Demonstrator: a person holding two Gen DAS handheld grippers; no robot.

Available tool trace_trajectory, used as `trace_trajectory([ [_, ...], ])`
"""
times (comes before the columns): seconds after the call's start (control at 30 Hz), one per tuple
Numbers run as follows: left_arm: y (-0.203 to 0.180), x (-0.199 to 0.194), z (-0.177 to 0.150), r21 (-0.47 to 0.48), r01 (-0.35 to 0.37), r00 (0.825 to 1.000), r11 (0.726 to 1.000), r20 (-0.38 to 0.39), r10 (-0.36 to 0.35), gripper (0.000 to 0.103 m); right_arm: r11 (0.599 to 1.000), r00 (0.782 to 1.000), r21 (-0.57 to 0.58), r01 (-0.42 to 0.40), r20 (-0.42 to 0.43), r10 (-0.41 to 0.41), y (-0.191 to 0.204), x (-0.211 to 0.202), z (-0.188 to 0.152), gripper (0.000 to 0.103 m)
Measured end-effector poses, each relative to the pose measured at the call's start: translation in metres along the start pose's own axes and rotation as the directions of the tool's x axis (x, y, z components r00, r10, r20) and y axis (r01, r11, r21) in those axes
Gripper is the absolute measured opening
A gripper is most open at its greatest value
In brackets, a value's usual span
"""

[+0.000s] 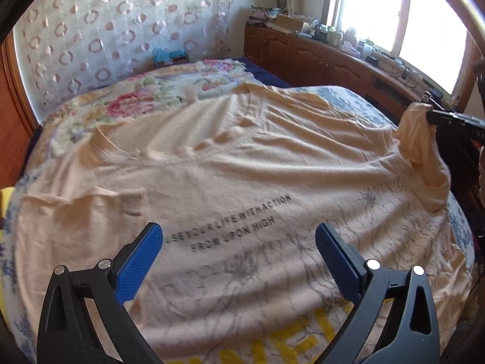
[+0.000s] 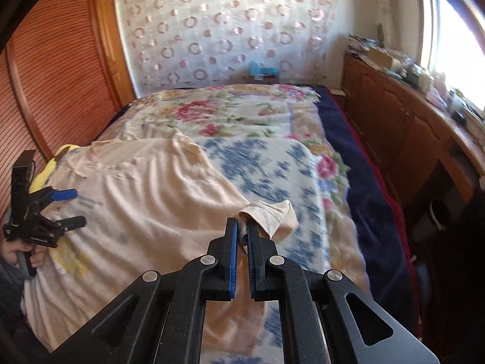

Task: Fold small clothes

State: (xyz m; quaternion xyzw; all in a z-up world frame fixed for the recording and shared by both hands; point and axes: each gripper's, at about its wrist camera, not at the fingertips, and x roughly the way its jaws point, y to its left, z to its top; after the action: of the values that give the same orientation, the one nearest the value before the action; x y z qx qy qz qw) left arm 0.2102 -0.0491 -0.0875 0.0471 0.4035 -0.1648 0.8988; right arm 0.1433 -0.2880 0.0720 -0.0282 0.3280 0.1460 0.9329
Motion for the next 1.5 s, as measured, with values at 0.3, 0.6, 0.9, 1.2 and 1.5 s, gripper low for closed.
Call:
trace_trajectory([
  [0.3,0.035,-0.036,0.005,-0.067,-0.007,0.994,0.998,0.104,0.014,0.102,0.979,0.981,-0.059,-0.193,-0.025,0.192,0.065,0.029,0.029,0.015],
  [0.6,0.038,-0.031,0.006,-0.061,-0.008,0.995,0.998,0.103,0.014,0.102,0.993,0.992,-0.074,-0.096,-0.088,0.089,0.065,0.035,0.024,0.021],
  [0.9,0.032,-0.027,0.002,-0.053,-0.016,0.996,0.998,0.092,0.021,0.102,0.993,0.975,-0.070,-0.096,-0.209,0.079,0.089,0.081,-0.014,0.022],
  [1.2,0.034,-0.021,0.002,-0.066,-0.034,0.996,0.997,0.084,0.039,0.102,0.981,0.974,-0.137,-0.139,-0.199,0.110,0.121,0.093,-0.013,0.030],
  [1.5,0.039,-0.033,0.003,-0.083,-0.062,0.992,0.995,0.102,0.070,0.102,0.974,0.970,-0.178,-0.139,-0.222,0.098,0.123,0.063,-0.042,0.030],
])
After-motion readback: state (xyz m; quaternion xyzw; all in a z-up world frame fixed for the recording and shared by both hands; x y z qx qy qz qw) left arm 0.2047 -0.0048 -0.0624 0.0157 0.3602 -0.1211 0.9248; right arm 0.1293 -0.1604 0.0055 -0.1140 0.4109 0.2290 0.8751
